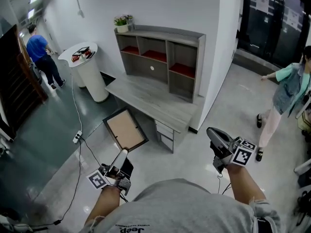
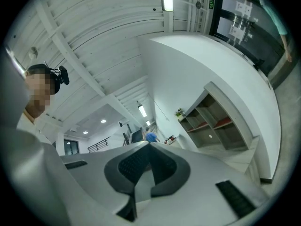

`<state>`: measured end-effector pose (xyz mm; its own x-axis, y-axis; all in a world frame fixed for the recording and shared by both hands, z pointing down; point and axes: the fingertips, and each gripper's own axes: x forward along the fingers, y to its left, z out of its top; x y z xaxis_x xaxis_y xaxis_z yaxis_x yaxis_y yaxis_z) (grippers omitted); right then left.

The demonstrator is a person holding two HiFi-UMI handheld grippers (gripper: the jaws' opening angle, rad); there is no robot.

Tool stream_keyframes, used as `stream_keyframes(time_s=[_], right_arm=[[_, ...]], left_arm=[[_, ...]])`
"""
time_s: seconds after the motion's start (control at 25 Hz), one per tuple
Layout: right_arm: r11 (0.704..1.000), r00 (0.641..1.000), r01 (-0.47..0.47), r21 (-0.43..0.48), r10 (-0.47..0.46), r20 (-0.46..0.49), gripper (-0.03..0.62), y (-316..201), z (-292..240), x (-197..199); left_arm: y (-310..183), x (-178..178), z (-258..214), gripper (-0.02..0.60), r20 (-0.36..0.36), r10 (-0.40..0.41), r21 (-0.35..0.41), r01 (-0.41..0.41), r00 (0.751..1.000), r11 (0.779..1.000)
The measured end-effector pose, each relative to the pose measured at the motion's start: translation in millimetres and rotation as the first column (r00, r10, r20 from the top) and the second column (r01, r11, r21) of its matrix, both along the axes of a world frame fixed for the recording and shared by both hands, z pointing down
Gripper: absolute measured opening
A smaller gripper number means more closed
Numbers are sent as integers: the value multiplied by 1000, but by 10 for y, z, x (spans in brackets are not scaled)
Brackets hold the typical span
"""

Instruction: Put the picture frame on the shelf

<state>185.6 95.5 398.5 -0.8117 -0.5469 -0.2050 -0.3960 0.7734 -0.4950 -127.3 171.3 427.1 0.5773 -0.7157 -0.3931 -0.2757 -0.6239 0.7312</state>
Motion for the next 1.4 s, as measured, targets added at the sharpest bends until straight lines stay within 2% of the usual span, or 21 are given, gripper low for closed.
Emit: stream_keyframes(time_s=[0.24,0.56,0.72,0.92,1.12,1.4], right_arm=[[1000,1000,-21,-3,21,-9,5,-160,42,175],[1000,998,-5,0,5,-65,5,-587,113,-196],[1000,996,-31,0,31,-79,5,-1048,165,-478],[997,994,-76,1,76,-81,5,-1798,143,-1016],[992,988,-126,2,125,-86,5,-2526,12,-1530],[984,978,-176,15,177,-107,6,-3333,-94,-1929]], left_arm=[[-245,223,-18,87,2,24,-15,-24,1000,1000],[-728,-8,104,87,-28,49,-26,-50,998,998],[-1232,-291,183,87,-43,81,-17,-82,996,997],[-2129,-826,151,87,-50,123,-7,-123,991,992],[-2994,-1332,-26,87,-23,172,6,-172,985,985],[-4054,-1706,-241,87,-47,209,5,-209,977,978]])
